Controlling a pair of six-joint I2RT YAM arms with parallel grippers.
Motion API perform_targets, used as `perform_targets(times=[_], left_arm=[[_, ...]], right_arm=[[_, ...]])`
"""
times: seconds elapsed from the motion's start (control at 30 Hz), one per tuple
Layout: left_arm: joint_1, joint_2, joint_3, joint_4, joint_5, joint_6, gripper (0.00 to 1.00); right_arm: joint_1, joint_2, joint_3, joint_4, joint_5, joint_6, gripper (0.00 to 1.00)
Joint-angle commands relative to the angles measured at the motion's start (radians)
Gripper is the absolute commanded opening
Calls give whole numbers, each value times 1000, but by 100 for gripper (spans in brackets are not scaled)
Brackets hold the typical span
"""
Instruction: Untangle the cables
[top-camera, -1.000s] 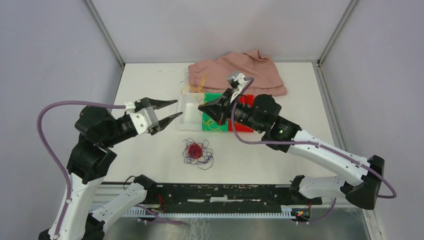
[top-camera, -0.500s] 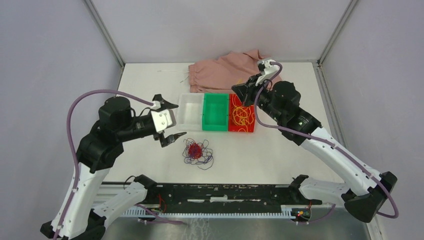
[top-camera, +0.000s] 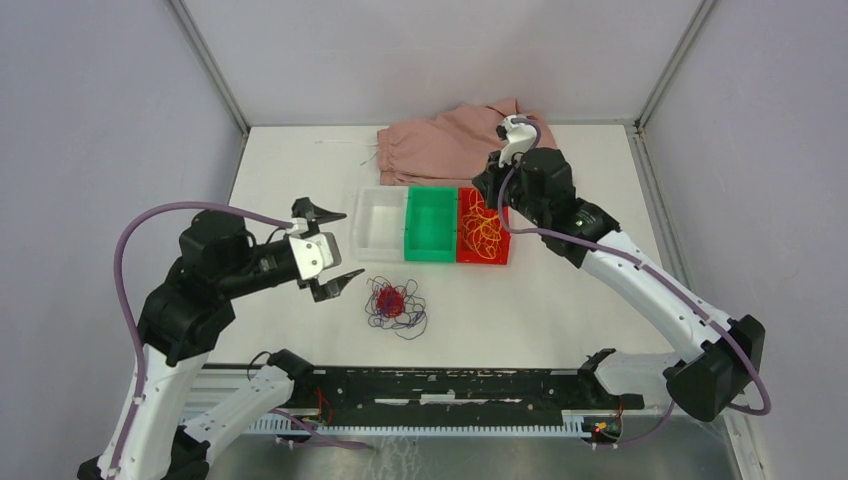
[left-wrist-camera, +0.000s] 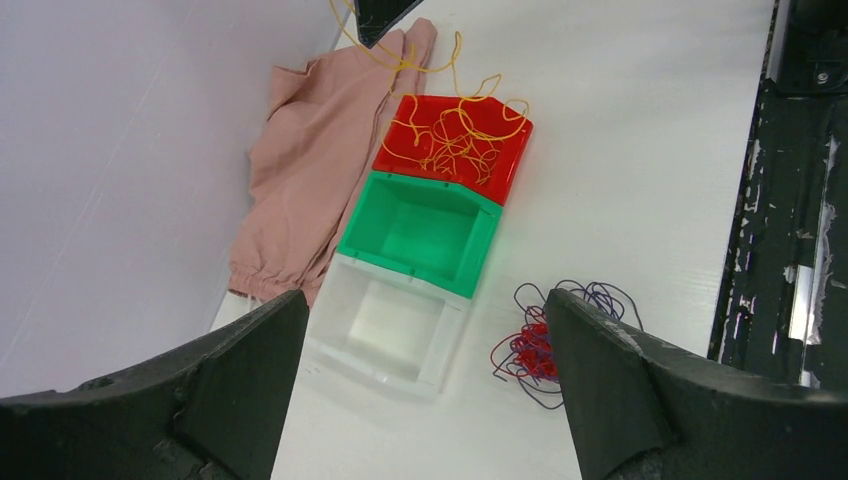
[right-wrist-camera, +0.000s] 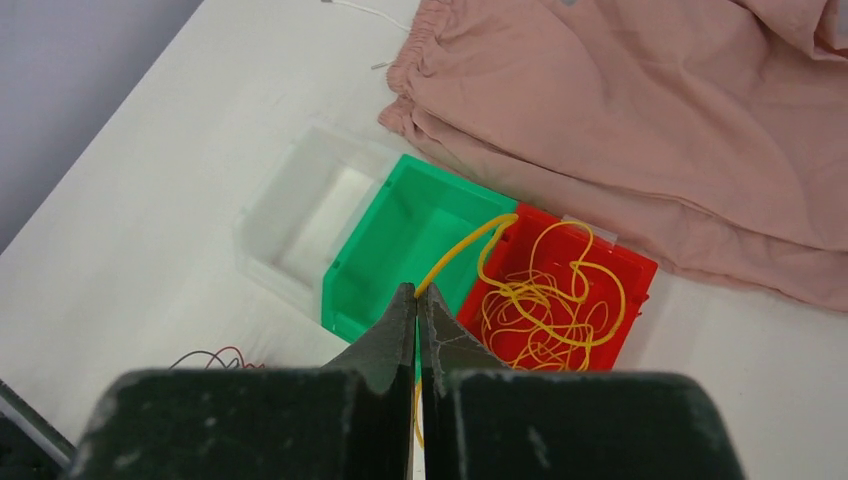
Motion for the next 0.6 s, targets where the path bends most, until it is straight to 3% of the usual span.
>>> perform_targets(times=[0.0,0.57], left_arm=[[2,-18,-2,8,-6,32,96],[3,-48,-22,23,-30,20,96]], right_arm=[[-37,26,24,65,-6,0,1],[-140,375,106,107,-134,-14,1]])
